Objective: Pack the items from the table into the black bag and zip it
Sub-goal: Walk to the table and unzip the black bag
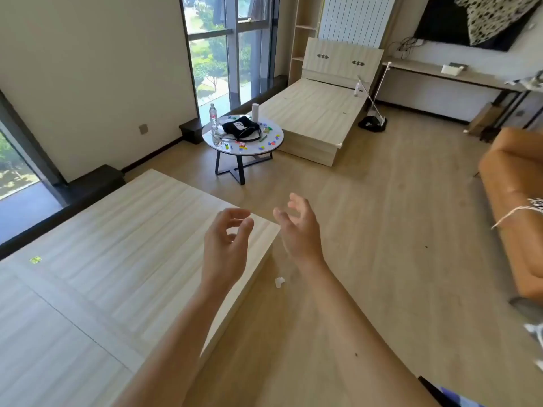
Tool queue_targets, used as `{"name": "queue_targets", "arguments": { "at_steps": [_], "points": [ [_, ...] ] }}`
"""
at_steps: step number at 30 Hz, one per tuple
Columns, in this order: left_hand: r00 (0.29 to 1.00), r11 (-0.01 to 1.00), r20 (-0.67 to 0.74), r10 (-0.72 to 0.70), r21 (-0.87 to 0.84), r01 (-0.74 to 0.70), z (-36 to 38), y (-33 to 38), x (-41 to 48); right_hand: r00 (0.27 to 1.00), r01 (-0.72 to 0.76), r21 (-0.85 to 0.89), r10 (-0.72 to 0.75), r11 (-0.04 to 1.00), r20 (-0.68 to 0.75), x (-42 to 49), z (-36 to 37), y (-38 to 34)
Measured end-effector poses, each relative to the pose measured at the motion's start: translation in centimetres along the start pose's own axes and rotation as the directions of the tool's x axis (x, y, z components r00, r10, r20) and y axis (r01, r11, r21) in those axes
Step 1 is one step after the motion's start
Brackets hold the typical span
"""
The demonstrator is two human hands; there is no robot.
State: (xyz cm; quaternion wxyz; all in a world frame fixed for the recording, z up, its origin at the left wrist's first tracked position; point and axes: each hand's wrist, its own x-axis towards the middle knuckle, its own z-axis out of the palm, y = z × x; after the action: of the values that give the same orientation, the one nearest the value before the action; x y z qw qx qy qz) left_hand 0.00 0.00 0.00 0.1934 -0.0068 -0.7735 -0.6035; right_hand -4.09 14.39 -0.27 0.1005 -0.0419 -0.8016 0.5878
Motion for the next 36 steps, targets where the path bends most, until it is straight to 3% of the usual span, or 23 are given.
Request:
{"name": "queue_targets", "arguments": {
  "at_steps": [12, 22, 36],
  "points": [
    [0.993, 0.994, 0.054, -0.101, -0.025, 0.102, 7.8, -4.2, 12.9, 0.994, -0.109, 0.027, 0.109, 0.994, 0.004, 15.0, 1.3, 3.5],
    [0.984, 0.984, -0.039, -0.172, -0.055, 0.17, 21.8, -6.1, 25.5, 0.985, -0.086, 0.011, 0.083, 0.996, 0.15, 33.5, -2.9, 7.8],
    [0.97, 0.972, -0.078, -0.232, -0.053, 0.228, 37.1, -10.0, 43.7, 0.982, -0.122, -0.022, 0.124, 0.992, 0.143, 57.8, -7.8, 13.2]
  ]
}}
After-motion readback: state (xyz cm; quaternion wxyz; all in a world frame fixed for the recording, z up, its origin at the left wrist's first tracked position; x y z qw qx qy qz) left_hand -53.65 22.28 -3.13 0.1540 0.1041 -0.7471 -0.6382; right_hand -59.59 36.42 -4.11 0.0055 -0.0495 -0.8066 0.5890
